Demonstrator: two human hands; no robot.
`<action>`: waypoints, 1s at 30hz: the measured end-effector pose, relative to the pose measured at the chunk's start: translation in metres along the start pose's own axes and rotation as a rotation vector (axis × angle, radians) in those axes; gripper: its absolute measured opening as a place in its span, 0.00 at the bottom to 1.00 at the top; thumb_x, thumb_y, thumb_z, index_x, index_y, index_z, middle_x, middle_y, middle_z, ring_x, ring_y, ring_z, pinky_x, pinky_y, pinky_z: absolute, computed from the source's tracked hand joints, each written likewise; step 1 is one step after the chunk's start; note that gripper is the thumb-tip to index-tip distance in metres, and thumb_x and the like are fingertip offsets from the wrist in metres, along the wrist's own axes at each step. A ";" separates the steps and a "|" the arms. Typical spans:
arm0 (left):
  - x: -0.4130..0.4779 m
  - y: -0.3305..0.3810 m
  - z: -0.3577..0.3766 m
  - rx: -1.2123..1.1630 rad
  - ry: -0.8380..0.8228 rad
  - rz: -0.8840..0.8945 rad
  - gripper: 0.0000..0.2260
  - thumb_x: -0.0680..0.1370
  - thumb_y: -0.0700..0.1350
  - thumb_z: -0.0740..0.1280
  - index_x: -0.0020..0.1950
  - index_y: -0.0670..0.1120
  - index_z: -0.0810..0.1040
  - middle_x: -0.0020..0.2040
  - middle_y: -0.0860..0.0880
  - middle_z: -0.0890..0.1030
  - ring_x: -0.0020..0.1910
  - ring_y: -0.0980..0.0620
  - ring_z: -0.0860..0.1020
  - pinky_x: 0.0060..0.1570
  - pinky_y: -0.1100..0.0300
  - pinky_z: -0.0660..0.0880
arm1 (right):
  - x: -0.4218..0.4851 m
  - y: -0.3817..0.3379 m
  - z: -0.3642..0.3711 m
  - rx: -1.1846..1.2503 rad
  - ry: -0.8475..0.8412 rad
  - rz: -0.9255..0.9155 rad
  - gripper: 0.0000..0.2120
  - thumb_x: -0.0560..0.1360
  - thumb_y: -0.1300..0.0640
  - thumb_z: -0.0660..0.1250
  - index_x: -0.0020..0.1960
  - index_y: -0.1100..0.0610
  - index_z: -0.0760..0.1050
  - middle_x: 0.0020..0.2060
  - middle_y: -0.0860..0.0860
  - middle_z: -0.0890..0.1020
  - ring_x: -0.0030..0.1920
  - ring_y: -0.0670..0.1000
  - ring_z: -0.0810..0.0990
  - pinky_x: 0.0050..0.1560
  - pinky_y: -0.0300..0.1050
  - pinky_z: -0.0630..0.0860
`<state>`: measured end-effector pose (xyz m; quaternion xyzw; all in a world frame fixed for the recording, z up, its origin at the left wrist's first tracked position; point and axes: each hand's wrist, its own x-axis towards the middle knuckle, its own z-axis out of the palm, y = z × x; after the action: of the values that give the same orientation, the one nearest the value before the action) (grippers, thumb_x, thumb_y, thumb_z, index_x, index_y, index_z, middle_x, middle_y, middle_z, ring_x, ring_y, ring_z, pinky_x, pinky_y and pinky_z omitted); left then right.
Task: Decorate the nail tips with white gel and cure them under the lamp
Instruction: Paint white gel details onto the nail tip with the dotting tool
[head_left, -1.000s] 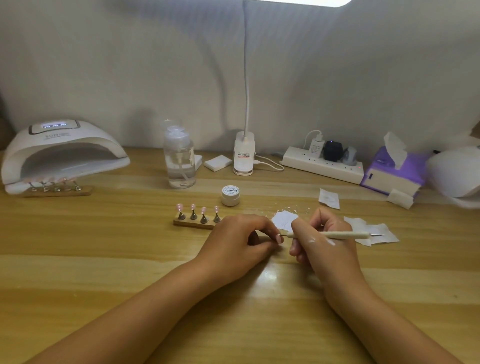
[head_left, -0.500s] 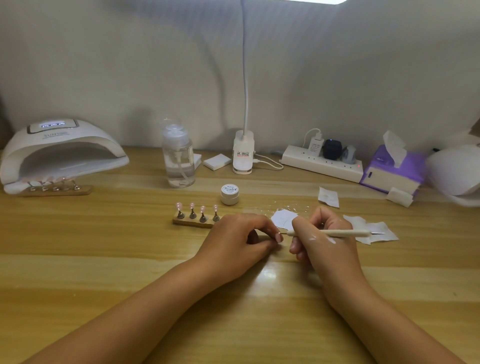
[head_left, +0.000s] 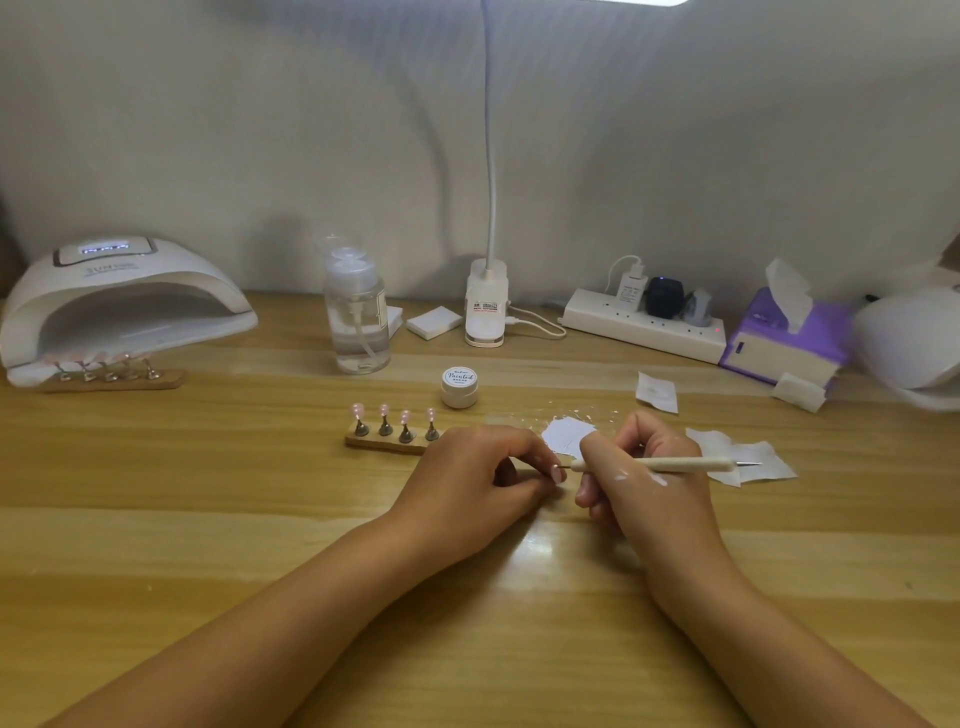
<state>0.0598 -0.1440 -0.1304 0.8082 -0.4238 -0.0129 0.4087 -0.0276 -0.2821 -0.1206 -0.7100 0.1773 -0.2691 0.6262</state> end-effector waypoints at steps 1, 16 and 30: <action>0.000 0.000 0.000 -0.002 0.000 0.000 0.06 0.74 0.45 0.73 0.44 0.57 0.83 0.39 0.61 0.83 0.35 0.56 0.78 0.40 0.58 0.75 | 0.000 0.000 0.000 0.002 -0.002 -0.001 0.13 0.68 0.62 0.69 0.31 0.56 0.65 0.23 0.58 0.78 0.23 0.49 0.73 0.25 0.38 0.69; 0.000 0.000 0.000 -0.016 -0.012 -0.001 0.06 0.74 0.45 0.72 0.44 0.57 0.83 0.42 0.61 0.84 0.37 0.56 0.79 0.42 0.55 0.76 | -0.003 -0.001 0.000 -0.064 0.005 0.024 0.08 0.61 0.55 0.65 0.27 0.52 0.67 0.21 0.55 0.77 0.22 0.47 0.72 0.22 0.40 0.67; 0.000 0.000 -0.001 -0.010 -0.007 -0.006 0.06 0.74 0.45 0.73 0.44 0.57 0.84 0.41 0.61 0.83 0.36 0.57 0.79 0.41 0.58 0.76 | -0.003 0.000 -0.001 -0.071 -0.002 0.020 0.08 0.62 0.54 0.66 0.28 0.52 0.68 0.22 0.55 0.78 0.23 0.48 0.73 0.25 0.43 0.68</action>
<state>0.0599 -0.1434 -0.1299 0.8073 -0.4230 -0.0191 0.4110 -0.0309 -0.2814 -0.1206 -0.7302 0.1933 -0.2556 0.6034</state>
